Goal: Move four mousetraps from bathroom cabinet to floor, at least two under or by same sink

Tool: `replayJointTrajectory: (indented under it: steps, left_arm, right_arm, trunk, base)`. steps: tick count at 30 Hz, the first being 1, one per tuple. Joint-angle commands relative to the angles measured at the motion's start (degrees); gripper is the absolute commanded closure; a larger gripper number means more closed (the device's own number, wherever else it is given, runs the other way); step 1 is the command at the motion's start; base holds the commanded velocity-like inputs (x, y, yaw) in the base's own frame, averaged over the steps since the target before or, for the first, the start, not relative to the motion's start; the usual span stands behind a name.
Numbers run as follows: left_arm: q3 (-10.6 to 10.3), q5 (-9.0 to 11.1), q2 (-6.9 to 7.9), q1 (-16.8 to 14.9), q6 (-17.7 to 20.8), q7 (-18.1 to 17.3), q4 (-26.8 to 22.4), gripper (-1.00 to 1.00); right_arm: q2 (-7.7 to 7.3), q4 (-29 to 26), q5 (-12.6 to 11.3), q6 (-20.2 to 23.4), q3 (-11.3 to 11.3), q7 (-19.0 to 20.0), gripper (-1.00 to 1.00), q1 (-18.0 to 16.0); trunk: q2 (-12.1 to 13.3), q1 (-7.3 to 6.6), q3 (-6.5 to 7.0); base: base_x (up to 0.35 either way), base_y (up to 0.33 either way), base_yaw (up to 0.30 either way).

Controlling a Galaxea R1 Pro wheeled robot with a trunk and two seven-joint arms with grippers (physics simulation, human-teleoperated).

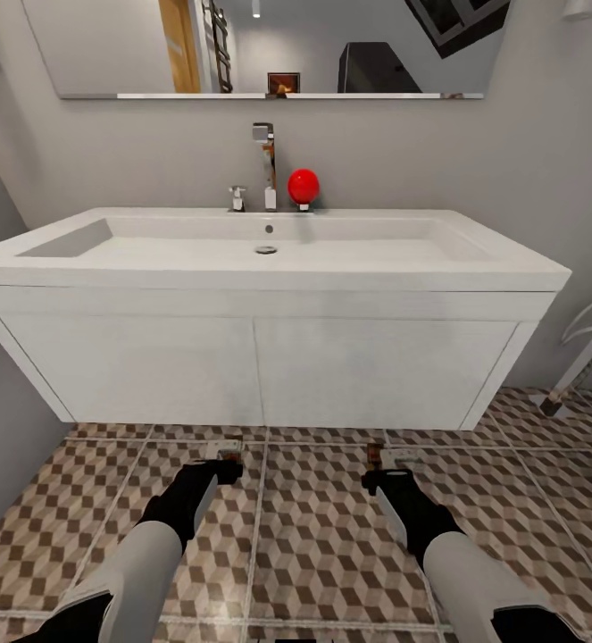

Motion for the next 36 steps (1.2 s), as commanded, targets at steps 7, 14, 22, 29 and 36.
replayJointTrajectory:
  steps: [7,14,22,29,36]
  left_arm:
    - [0.24,-0.12,-0.06,-0.06,0.33,-0.08,-0.1,1.0]
    - [0.16,-0.12,-0.06,-0.02,0.57,-0.06,-0.1,1.0]
    - [0.08,-0.14,-0.06,-0.01,2.26,0.35,0.11,1.0]
    - [0.11,-0.1,-0.06,0.0,2.97,3.34,0.65,1.0]
    - [0.15,-0.2,-0.06,-0.01,2.48,3.55,0.5,1.0]
  right_arm:
    - [-0.01,-0.12,-0.11,0.38,0.2,0.17,1.0,-0.01]
    - [-0.21,-0.1,-0.41,0.2,-0.01,0.21,1.0,-0.01]
    - [-0.43,-0.03,-0.91,0.25,-0.14,0.83,1.0,-0.01]
    - [-0.67,0.05,-1.06,0.18,-0.18,1.13,1.0,-0.01]
    - [-2.92,0.2,-1.23,-0.17,-0.32,1.66,1.0,-0.01]
  trunk:
    - [-0.1,0.14,-1.38]
    - [-0.19,0.32,-2.93]
    - [-0.3,0.53,-4.7]
    - [-0.39,0.71,-6.25]
    - [-0.49,0.89,-7.8]
  base:
    - [0.0,0.0,0.0]
    - [0.0,0.0,0.0]
    - [0.0,0.0,0.0]
    - [0.0,0.0,0.0]
    - [0.0,0.0,0.0]
